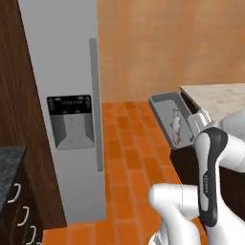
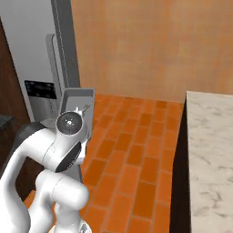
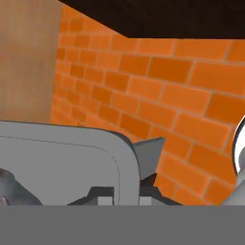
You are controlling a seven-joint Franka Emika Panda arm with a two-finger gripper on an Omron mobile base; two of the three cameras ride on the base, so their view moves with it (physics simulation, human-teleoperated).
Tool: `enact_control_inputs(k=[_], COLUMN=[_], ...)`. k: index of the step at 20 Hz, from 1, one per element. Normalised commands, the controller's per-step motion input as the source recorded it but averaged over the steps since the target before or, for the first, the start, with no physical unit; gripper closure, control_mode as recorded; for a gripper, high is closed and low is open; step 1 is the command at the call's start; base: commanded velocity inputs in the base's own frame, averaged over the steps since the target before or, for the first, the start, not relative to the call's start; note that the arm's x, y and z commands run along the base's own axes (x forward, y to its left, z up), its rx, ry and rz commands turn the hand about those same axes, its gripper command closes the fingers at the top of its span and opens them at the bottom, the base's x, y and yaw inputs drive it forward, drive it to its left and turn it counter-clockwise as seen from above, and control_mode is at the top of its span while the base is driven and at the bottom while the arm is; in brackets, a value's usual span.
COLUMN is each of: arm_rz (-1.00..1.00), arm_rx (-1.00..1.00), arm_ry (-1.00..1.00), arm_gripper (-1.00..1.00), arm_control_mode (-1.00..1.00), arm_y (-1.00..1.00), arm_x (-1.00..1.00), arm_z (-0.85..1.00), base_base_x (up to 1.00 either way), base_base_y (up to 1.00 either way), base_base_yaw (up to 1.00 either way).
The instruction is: Take the meat container that has the fish and place it on the second highest rack of the freezer. Then take the vegetable container that has the lemon wedges and place it on the highest rack of the freezer.
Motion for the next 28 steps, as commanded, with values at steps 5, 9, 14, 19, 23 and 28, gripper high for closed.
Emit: enact_control_inputs(k=[5,9,14,19,23,28], arm_rz=[0.00,0.00,0.00,0.00,0.00,0.00], arm_rx=[0.00,0.00,0.00,0.00,0.00,0.00], arm_ry=[0.00,0.00,0.00,0.00,0.00,0.00], arm_gripper=[1.00,1.00,1.00,1.00,1.00,1.00], arm_control_mode=[1.00,1.00,1.00,1.00,1.00,1.00], arm_y=[0.00,0.00,0.00,0.00,0.00,0.00], arm_x=[0.00,0.00,0.00,0.00,0.00,0.00], arm_z=[0.00,0.00,0.00,0.00,0.00,0.00], base_base_x=[1.00,1.00,1.00,1.00,1.00,1.00], base_base_y=[-0.76,-0.37,-0.26,-0.26,-0.20,-0.23], base_base_yaw=[0.09,0.03,0.01,0.00,0.00,0.00])
